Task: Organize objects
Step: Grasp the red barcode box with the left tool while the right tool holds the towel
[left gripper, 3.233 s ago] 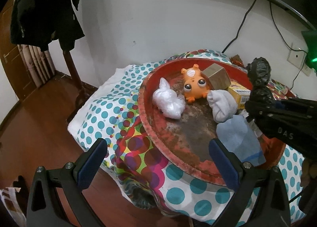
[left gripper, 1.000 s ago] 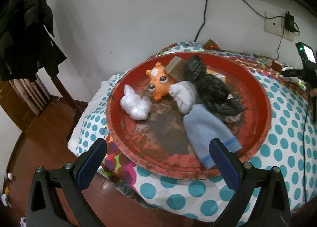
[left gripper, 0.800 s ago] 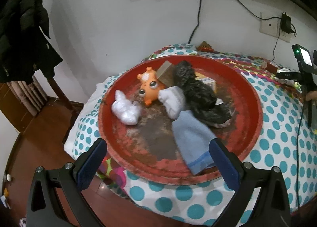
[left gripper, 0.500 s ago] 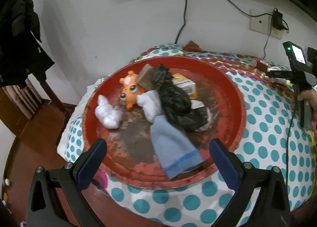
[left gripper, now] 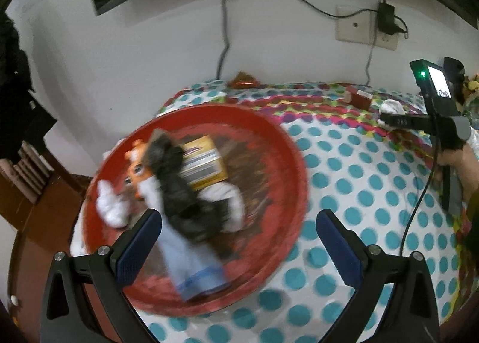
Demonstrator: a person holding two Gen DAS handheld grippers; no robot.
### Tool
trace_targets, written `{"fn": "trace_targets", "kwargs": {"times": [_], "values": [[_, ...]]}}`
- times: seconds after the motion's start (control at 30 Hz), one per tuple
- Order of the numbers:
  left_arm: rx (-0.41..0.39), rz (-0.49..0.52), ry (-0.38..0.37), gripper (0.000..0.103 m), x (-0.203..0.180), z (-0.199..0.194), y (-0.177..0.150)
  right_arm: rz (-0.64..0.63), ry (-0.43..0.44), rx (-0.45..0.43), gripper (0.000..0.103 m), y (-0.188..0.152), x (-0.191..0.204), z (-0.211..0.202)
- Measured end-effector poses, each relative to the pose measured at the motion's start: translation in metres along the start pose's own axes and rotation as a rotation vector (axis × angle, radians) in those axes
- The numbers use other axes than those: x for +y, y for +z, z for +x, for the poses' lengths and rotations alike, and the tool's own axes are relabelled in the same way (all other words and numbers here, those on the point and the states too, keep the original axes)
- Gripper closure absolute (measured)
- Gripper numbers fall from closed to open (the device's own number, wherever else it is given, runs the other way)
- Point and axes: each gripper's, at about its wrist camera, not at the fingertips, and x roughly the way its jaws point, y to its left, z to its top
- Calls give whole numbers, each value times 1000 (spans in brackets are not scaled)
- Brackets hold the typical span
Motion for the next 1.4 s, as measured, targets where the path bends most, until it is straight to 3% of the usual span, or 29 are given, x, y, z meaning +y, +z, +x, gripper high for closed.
{"fn": "trace_targets", "kwargs": {"times": [0.37,0.7,1.03,1.27,1.4], "values": [[29,38,-100,0,-84,41,43,-13,22,3,59,-43,-40,-43],[159,-118,-181,0,-136,111,116,1,37,8,59,-71,-78,-71],[257,-201,-197,0,-183,172,165,-11,25,10,58,-69,-77,-75],[286,-267,-152,1,-194,198,187,-6,34,13,57,-67,-76,-76],[316,-282,-153,8,-201,212,194,-2,39,13,57,-67,-77,-76]]}}
